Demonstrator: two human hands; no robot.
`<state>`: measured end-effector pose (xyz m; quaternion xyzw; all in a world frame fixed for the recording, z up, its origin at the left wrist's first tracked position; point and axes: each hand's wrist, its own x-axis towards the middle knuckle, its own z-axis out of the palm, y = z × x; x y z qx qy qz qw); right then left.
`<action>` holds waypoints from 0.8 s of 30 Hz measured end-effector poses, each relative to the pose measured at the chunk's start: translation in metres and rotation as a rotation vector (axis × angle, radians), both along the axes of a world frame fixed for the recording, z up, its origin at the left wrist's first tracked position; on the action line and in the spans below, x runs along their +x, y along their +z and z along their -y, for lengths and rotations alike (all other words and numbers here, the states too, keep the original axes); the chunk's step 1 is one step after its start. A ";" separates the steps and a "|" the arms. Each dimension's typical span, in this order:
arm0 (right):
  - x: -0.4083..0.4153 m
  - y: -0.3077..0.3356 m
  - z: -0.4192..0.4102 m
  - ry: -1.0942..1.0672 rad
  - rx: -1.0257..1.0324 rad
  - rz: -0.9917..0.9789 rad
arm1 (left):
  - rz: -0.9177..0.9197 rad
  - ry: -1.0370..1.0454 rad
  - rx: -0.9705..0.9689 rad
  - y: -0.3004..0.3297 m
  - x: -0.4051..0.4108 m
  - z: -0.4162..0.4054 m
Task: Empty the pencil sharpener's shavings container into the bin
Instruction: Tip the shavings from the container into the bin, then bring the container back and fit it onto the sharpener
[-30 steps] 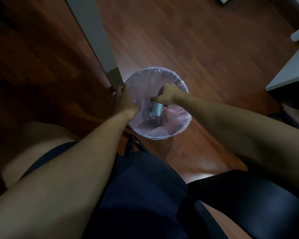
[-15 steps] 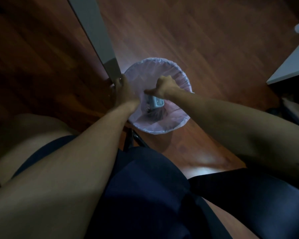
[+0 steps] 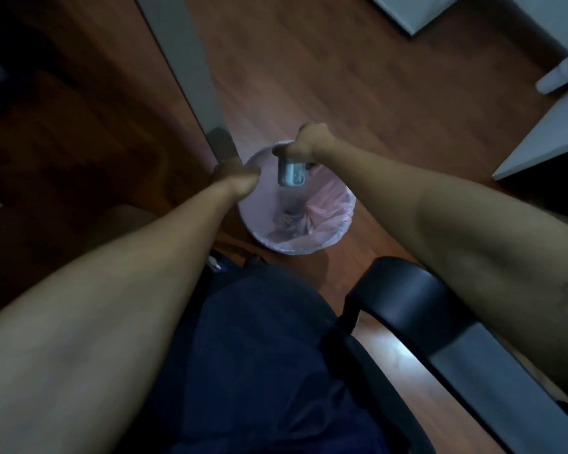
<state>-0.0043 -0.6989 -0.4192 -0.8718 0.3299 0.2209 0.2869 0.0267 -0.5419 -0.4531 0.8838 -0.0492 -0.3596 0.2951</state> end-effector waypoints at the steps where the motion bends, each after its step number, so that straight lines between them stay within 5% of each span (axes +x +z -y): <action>1: -0.002 0.018 -0.003 0.010 -0.014 0.021 | -0.002 -0.004 -0.022 0.008 0.004 -0.005; 4: 0.001 0.056 -0.009 -0.008 -0.023 0.059 | -0.009 -0.036 -0.042 0.044 0.009 -0.008; 18: -0.029 0.314 -0.067 0.106 0.000 0.303 | 0.529 -0.109 0.017 0.307 -0.010 -0.075; 24: -0.018 0.392 -0.113 0.197 0.022 0.356 | 0.412 -0.023 -0.171 0.392 -0.020 -0.121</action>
